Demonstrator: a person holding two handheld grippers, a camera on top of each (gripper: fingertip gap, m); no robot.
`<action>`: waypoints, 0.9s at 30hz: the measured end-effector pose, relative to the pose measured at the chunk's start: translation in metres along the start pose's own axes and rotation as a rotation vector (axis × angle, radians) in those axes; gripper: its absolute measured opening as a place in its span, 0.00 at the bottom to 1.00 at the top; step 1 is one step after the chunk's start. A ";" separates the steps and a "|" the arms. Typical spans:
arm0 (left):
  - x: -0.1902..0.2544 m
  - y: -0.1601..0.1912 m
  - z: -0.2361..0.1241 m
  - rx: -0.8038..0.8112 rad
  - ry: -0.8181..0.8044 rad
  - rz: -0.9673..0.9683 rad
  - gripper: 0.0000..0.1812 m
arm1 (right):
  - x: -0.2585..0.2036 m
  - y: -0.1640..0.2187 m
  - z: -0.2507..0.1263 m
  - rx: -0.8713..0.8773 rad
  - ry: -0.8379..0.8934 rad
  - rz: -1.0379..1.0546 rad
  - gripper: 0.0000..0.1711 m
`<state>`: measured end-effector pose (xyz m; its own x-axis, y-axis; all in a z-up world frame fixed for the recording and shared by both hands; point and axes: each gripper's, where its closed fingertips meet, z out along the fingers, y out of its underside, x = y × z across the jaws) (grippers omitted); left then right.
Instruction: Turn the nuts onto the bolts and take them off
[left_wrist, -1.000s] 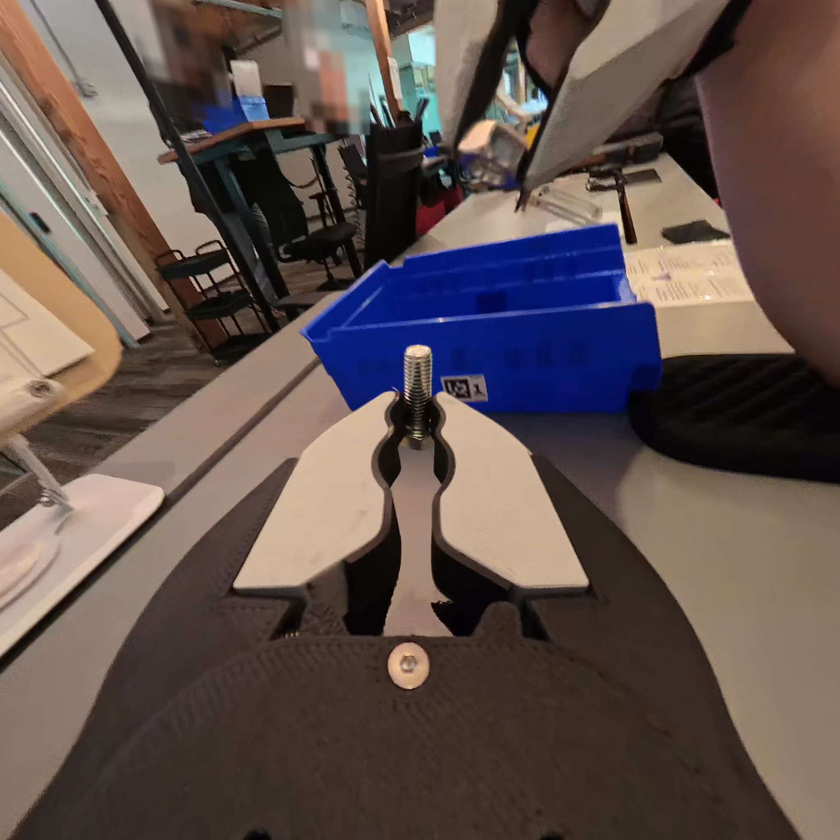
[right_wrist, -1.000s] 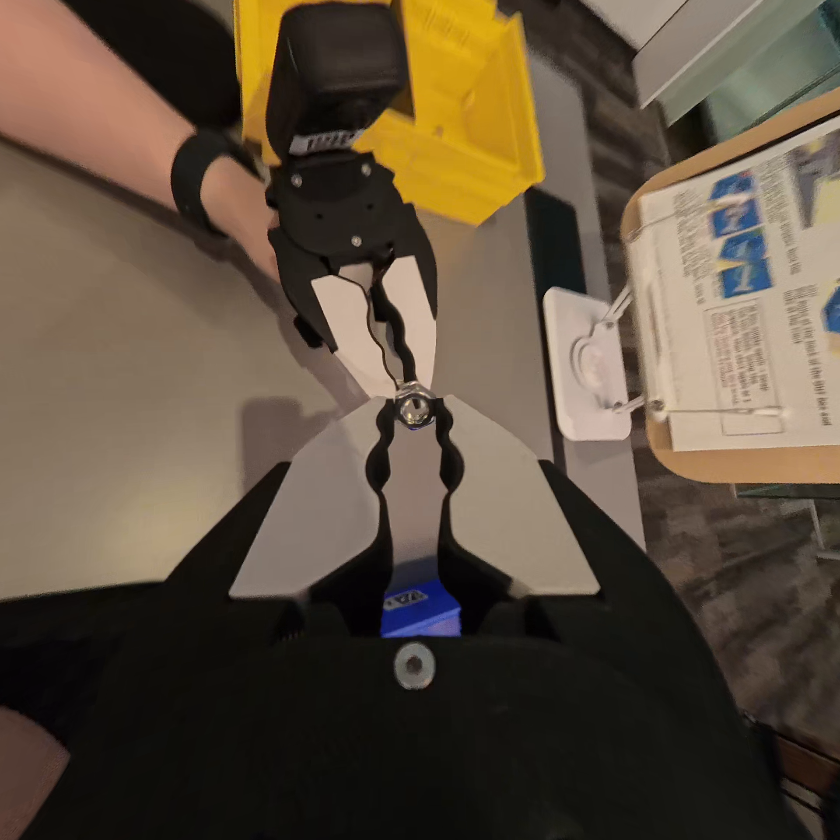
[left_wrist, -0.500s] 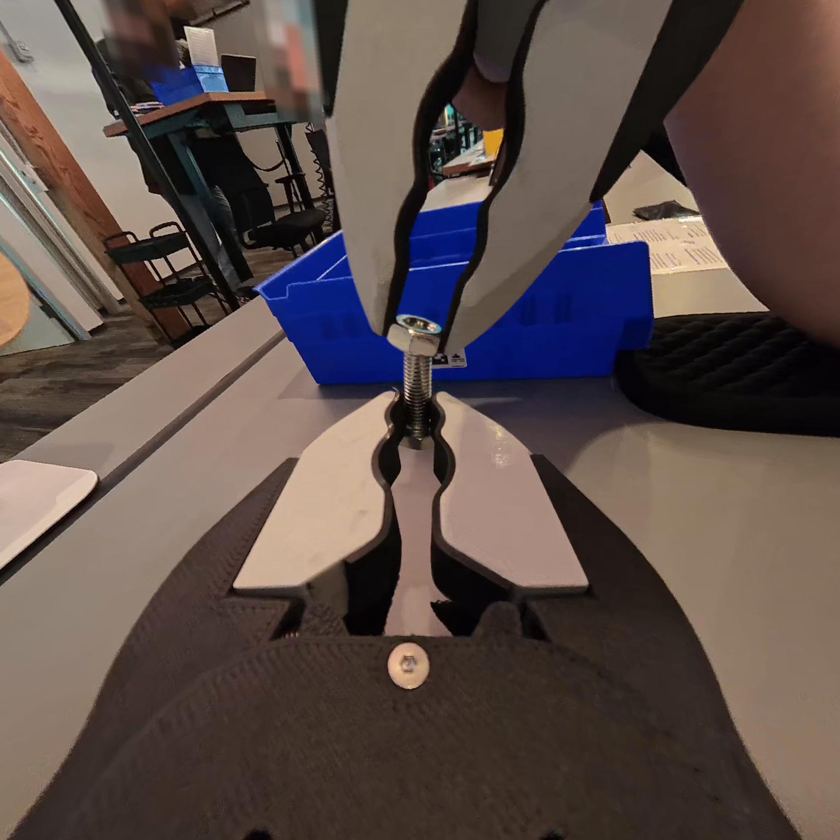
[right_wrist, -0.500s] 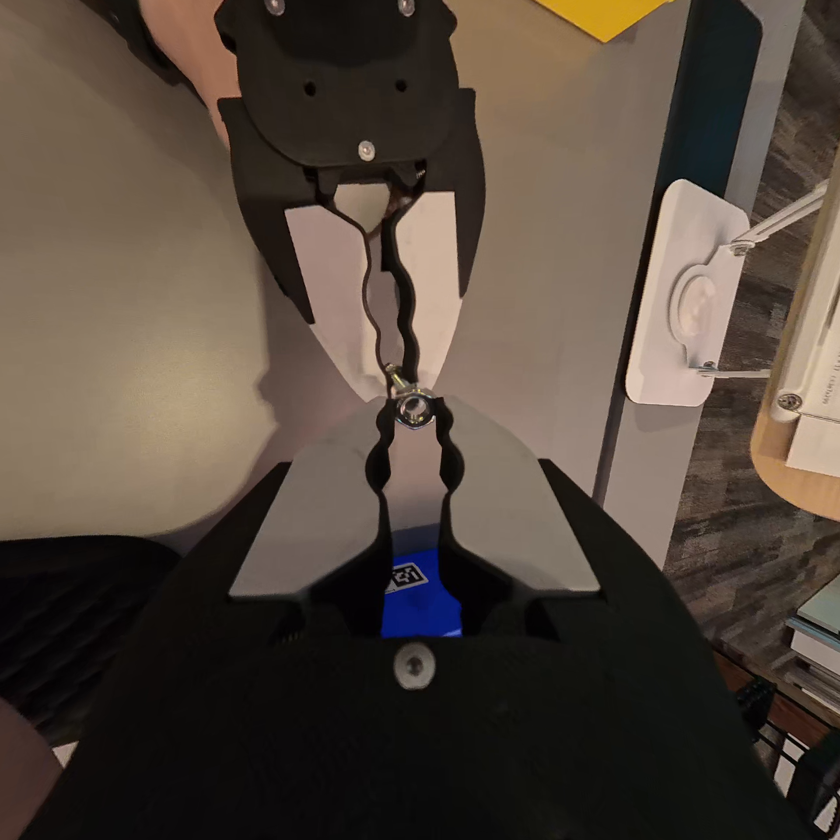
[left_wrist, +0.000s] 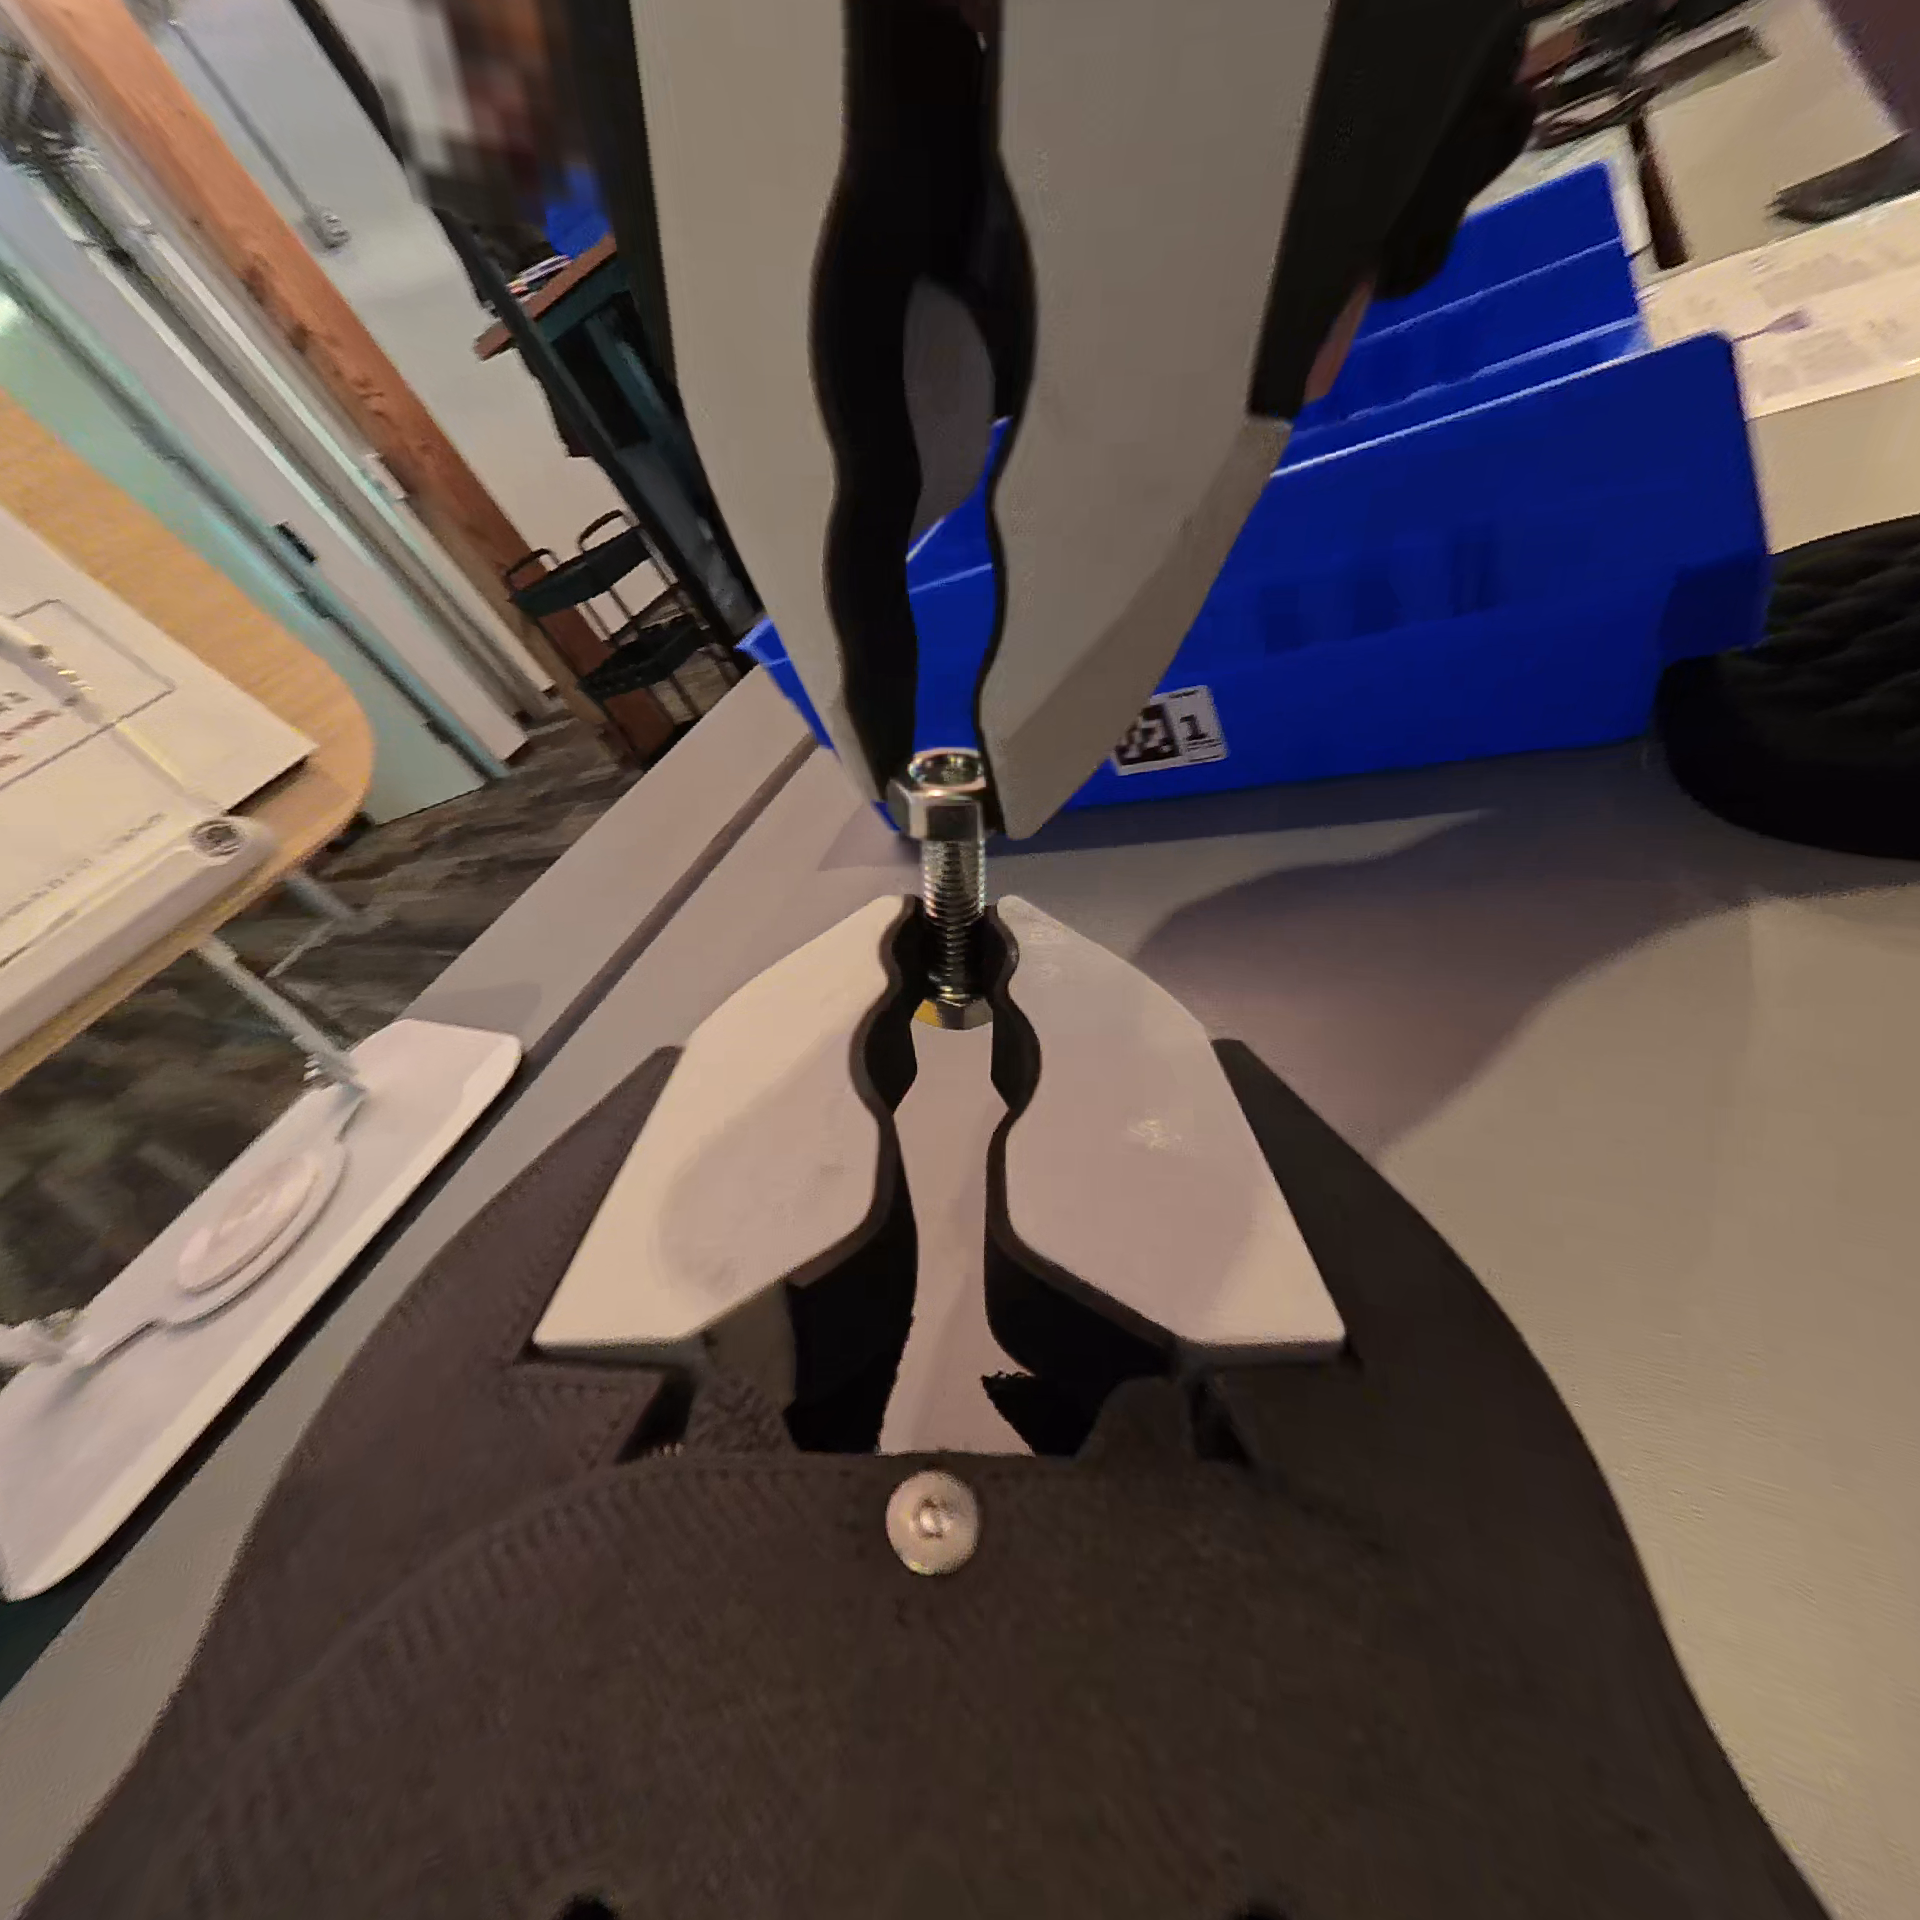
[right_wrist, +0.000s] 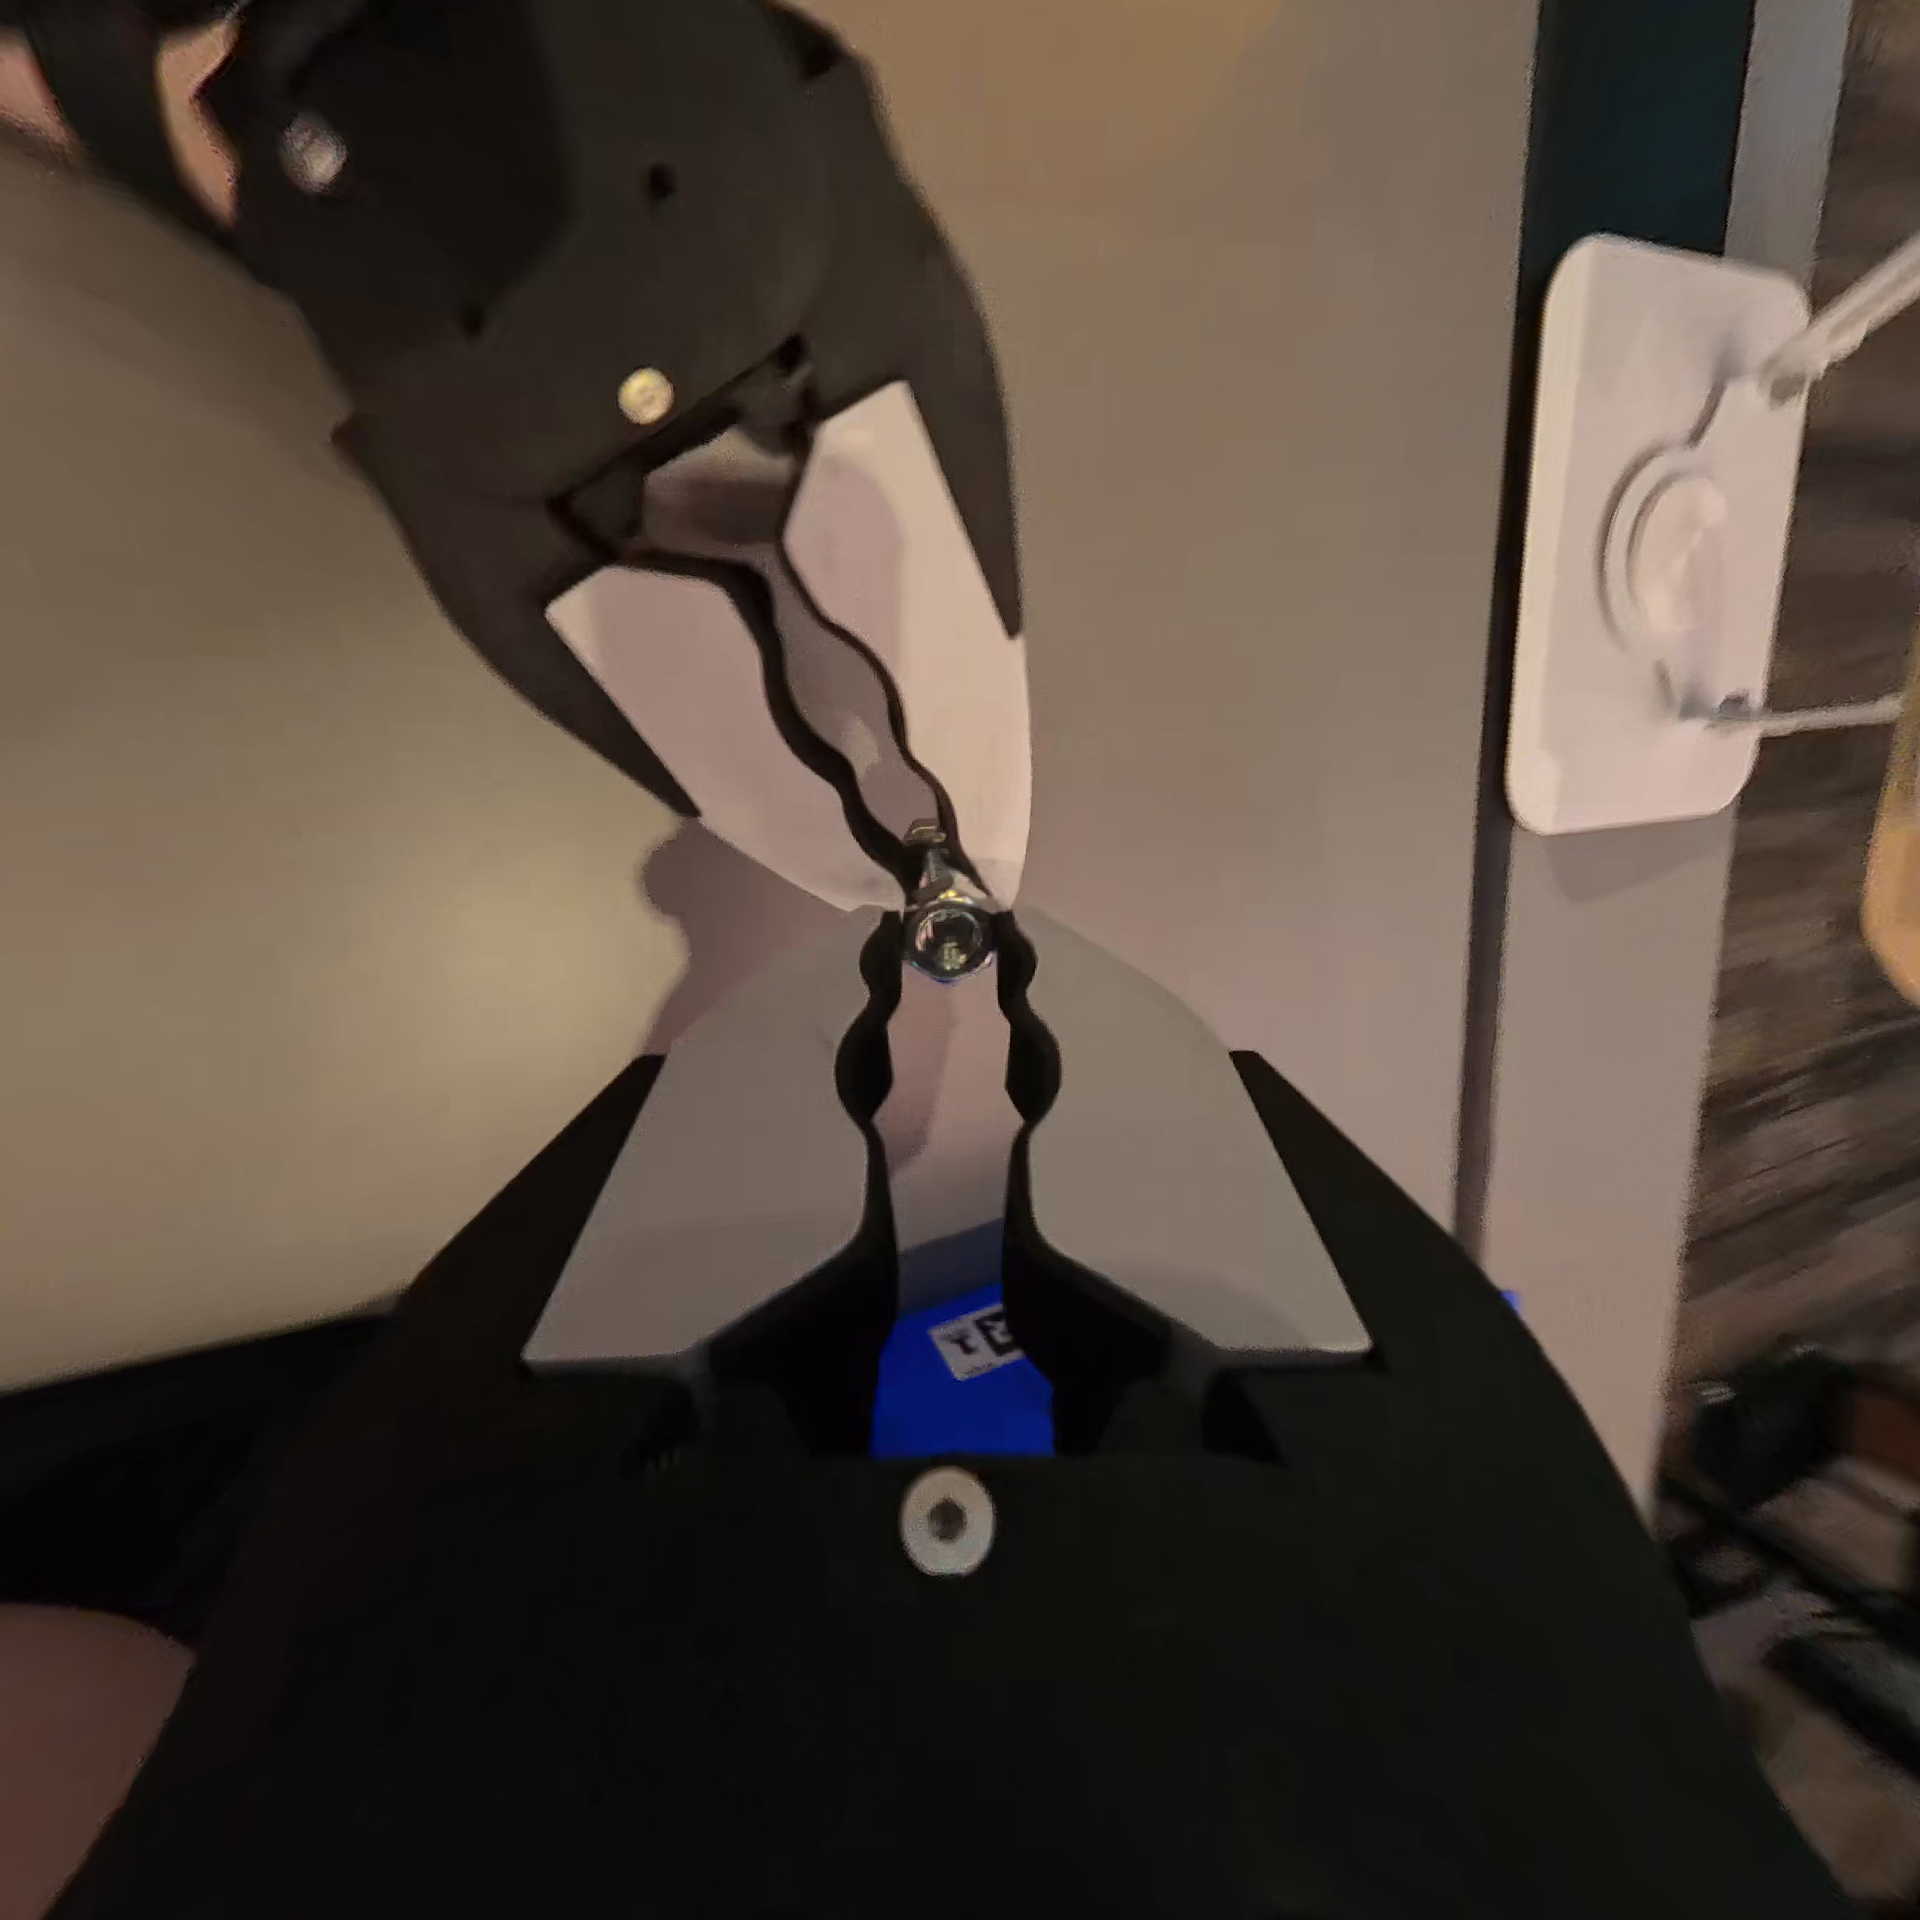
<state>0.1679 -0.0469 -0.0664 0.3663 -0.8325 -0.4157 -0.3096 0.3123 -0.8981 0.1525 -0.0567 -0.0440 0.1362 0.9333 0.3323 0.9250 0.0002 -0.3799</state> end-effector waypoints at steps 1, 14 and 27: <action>-0.004 0.001 -0.001 -0.006 -0.026 0.001 0.05 | 0.003 -0.002 0.001 0.008 -0.012 0.067 0.11; -0.028 0.015 -0.004 -0.081 -0.142 -0.043 0.05 | 0.022 -0.013 0.015 0.075 -0.072 0.598 0.11; -0.037 0.005 -0.010 0.008 -0.116 -0.199 0.05 | 0.035 -0.029 -0.001 0.243 -0.057 0.565 0.17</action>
<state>0.1443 -0.0187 -0.0540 0.5185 -0.8197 -0.2432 -0.2146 0.1506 -0.9650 0.1310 -0.0243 -0.0199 0.5562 0.8308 -0.0215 0.6076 -0.4241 -0.6716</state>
